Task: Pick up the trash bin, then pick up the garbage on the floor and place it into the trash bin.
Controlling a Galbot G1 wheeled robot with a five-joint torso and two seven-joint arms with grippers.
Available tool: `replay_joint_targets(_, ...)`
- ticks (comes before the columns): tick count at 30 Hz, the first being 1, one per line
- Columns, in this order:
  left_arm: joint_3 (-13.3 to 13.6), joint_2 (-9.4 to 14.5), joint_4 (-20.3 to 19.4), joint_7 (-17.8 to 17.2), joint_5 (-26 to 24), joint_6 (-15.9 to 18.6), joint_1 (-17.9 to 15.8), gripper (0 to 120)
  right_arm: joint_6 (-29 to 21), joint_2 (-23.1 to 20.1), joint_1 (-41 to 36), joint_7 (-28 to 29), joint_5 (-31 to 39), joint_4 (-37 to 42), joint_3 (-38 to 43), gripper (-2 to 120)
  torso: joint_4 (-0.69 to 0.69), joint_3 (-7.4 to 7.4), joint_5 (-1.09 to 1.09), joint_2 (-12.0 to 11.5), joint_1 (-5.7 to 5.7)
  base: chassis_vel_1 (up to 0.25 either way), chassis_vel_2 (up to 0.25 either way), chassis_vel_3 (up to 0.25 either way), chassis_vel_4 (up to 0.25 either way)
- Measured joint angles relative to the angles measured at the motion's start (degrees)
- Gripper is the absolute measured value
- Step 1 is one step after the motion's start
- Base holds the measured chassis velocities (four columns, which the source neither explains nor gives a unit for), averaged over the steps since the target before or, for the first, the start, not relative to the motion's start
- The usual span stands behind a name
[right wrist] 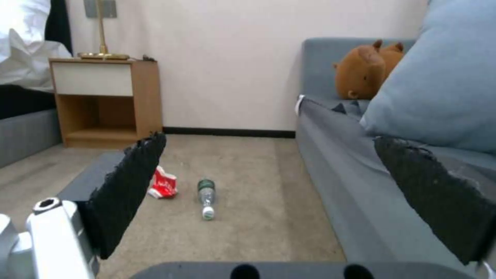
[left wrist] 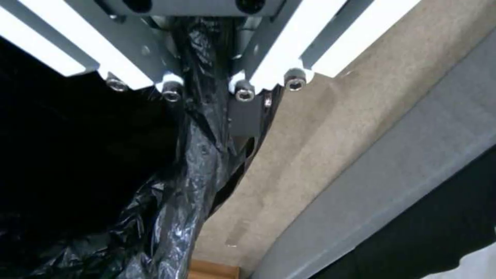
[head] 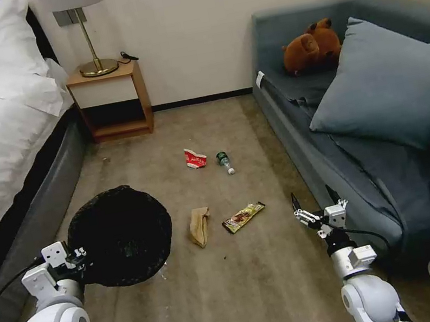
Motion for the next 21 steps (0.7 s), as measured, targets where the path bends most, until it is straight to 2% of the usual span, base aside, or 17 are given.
replay_joint_targets(21,0.6,-0.7,0.2,-0.2,0.6,-0.1,0.2,2,0.2,0.0,0.5,-0.4,0.2,-1.1,-0.1,100,0.00,0.00,0.00,0.0,0.00,-0.053,0.059,0.053,-0.060)
